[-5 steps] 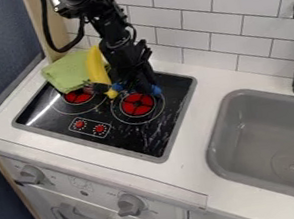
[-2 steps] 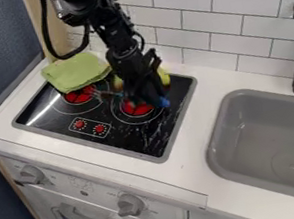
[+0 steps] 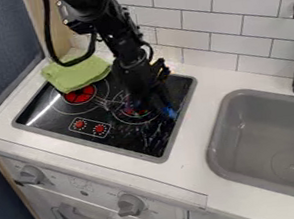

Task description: Put the blue fork on the right burner

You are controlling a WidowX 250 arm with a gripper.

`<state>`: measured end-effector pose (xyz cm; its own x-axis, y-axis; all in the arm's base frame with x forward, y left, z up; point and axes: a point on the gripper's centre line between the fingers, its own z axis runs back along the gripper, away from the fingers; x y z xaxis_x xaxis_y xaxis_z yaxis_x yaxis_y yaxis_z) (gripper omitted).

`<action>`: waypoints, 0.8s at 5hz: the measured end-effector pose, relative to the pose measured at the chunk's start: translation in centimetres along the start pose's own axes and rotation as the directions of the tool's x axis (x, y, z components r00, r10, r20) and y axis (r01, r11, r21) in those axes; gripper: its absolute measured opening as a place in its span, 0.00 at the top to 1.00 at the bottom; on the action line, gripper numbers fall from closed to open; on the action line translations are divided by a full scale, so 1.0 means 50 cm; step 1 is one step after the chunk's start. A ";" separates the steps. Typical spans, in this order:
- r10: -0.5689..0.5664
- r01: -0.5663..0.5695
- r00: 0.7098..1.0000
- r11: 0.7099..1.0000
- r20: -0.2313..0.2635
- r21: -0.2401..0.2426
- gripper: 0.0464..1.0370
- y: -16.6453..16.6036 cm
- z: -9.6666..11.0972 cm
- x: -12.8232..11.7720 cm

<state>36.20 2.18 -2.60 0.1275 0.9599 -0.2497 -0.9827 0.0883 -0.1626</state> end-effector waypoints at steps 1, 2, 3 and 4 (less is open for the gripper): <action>0.014 -0.014 1.000 0.999 0.002 0.033 0.55 0.009 0.000 0.000; 0.020 -0.020 1.000 0.999 0.007 0.027 0.24 0.007 0.000 0.001; 0.013 -0.014 1.000 1.000 0.015 0.026 0.03 0.006 -0.001 0.001; -0.001 -0.001 0.996 1.000 0.084 0.017 0.03 -0.007 0.040 -0.012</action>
<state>36.20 2.12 -0.48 0.1166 0.9789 -0.1680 -0.9849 0.0922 -0.1464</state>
